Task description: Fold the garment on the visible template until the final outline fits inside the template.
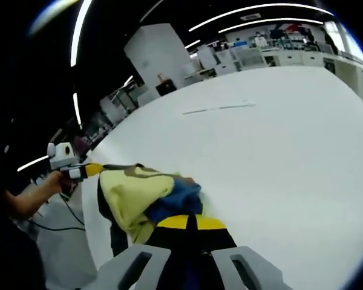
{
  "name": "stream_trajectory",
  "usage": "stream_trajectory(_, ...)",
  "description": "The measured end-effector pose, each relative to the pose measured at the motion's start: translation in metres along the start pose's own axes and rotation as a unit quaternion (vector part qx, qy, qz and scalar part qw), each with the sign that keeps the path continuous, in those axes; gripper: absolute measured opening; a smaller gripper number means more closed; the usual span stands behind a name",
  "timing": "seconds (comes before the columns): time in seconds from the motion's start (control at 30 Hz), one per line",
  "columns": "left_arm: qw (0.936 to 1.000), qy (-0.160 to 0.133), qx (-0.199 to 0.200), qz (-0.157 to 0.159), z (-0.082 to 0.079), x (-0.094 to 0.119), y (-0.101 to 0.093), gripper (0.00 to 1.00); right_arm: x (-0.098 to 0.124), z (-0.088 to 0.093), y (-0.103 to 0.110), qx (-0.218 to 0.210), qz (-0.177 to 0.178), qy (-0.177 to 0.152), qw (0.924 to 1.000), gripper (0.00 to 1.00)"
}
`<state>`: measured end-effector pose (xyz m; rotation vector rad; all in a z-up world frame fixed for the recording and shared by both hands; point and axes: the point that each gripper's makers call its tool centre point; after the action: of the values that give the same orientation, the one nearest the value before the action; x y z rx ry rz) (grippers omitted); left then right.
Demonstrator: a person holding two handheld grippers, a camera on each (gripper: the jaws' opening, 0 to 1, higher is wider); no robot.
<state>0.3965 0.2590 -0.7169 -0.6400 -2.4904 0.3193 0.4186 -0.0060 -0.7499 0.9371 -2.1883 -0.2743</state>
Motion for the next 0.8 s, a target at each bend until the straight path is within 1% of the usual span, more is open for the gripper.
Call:
stream_trajectory(0.1, 0.9998, -0.016, 0.007, 0.004, -0.009, 0.002, -0.003, 0.00, 0.005, -0.007, 0.000, 0.003, 0.003, -0.012, 0.9999, 0.00)
stream_trajectory(0.23, 0.9989, -0.042, 0.016, 0.014, -0.025, 0.006, -0.010, 0.00, 0.017, -0.024, 0.004, -0.004, 0.001, -0.035, 0.9994, 0.00)
stream_trajectory(0.27, 0.9988, -0.044, 0.015, 0.015, -0.028, 0.006, -0.011, 0.00, 0.019, -0.027, 0.005, -0.001, 0.001, -0.041, 0.9992, 0.00)
stream_trajectory(0.47, 0.9972, -0.070, -0.003, 0.026, -0.053, 0.011, -0.023, 0.00, 0.032, -0.051, 0.013, 0.022, 0.005, -0.062, 0.9979, 0.00)
stream_trajectory(0.57, 0.9959, -0.085, -0.012, 0.030, -0.067, 0.014, -0.028, 0.00, 0.040, -0.065, 0.019, 0.031, 0.006, -0.080, 0.9963, 0.00)
stream_trajectory(0.63, 0.9949, -0.095, -0.016, 0.030, -0.077, 0.016, -0.030, 0.00, 0.046, -0.075, 0.021, 0.038, 0.010, -0.093, 0.9949, 0.00)
stream_trajectory(0.8, 0.9914, -0.125, -0.030, 0.025, -0.105, 0.017, -0.029, 0.00, 0.054, -0.092, 0.019, 0.056, 0.030, -0.109, 0.9920, 0.00)
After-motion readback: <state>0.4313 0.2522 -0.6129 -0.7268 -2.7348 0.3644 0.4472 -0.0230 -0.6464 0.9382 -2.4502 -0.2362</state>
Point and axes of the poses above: the point that each gripper's makers call its tool centre point, and the gripper's own axes: x roughly backward along the fingers, y roughly to its left, z roughly out of its underside, and after that the axes turned 2 degrees about -y, right-handed
